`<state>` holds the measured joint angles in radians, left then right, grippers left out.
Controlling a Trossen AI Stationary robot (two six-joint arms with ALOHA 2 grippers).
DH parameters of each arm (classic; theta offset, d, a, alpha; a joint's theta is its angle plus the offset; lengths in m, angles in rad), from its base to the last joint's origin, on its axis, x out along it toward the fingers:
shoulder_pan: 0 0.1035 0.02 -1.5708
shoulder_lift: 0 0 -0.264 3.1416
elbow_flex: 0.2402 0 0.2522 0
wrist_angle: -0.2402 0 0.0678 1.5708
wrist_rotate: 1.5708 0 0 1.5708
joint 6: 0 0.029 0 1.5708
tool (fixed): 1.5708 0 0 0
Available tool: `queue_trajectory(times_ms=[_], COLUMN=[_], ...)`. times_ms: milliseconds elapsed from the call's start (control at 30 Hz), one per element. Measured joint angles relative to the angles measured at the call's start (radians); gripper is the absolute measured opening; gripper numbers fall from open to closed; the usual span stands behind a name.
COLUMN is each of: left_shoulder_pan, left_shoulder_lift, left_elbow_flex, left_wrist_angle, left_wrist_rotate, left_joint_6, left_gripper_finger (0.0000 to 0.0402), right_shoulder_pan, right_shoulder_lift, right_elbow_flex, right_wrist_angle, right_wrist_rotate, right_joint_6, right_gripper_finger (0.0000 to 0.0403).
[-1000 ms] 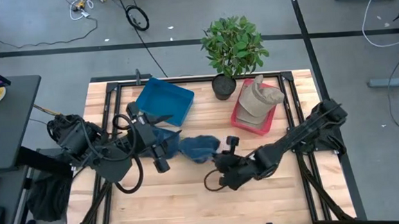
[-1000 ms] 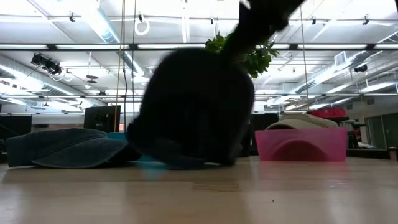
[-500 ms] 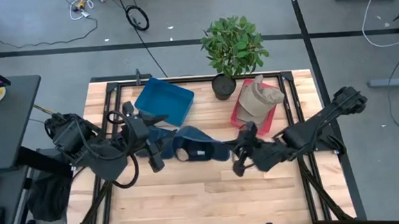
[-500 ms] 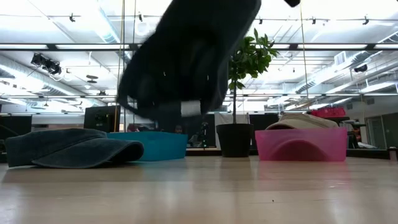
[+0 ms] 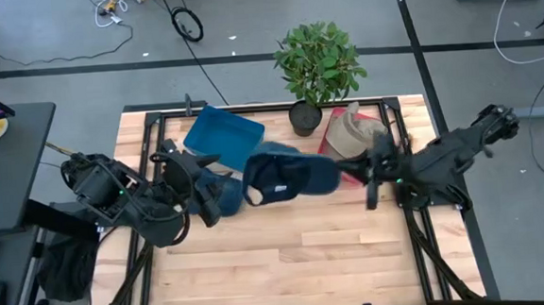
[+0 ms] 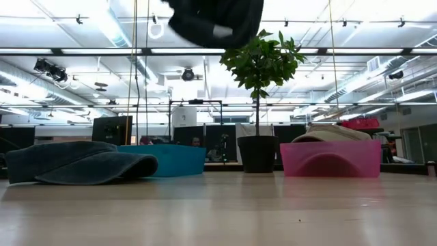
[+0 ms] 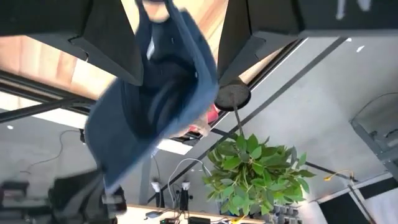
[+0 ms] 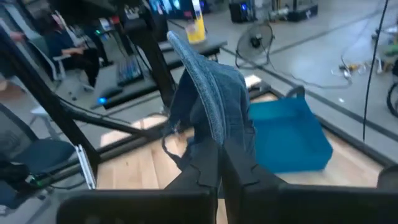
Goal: Pick & Place hat
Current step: Put the right blue cap into the blue bin
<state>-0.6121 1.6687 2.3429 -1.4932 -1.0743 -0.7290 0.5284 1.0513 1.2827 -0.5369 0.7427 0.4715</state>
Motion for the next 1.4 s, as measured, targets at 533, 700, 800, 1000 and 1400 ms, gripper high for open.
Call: queue_trajectory(times_ms=[533, 700, 800, 1000, 1400], left_shoulder_pan=[-0.06, -0.001, 0.018, 0.043, 0.178], left_shoulder_lift=[-0.037, -0.009, 0.001, 0.004, 0.022], left_elbow_flex=[-0.021, -0.053, -0.067, -0.078, -0.078], left_wrist_angle=[0.106, 0.312, 0.407, 0.584, 0.855], left_wrist_rotate=[-0.03, -0.031, -0.029, -0.036, 0.25], left_joint_6=[-0.063, 0.06, 0.152, 0.337, 0.543], left_gripper_finger=[0.0211, 0.0211, 0.0211, 0.0211, 0.0211], right_shoulder_pan=[-0.008, -0.026, -0.033, -0.032, -0.048], right_shoulder_lift=[-0.176, -0.174, -0.169, -0.162, -0.112], right_elbow_flex=[0.0, 0.0, 0.0, 0.0, 0.0], right_wrist_angle=[0.317, 0.429, 0.461, 0.484, 0.562], right_wrist_rotate=[-0.135, -0.202, -0.246, -0.328, -0.451], right_joint_6=[-0.404, -0.436, -0.447, -0.437, -0.438], right_gripper_finger=[0.0, 0.0, 0.0, 0.0, 0.0])
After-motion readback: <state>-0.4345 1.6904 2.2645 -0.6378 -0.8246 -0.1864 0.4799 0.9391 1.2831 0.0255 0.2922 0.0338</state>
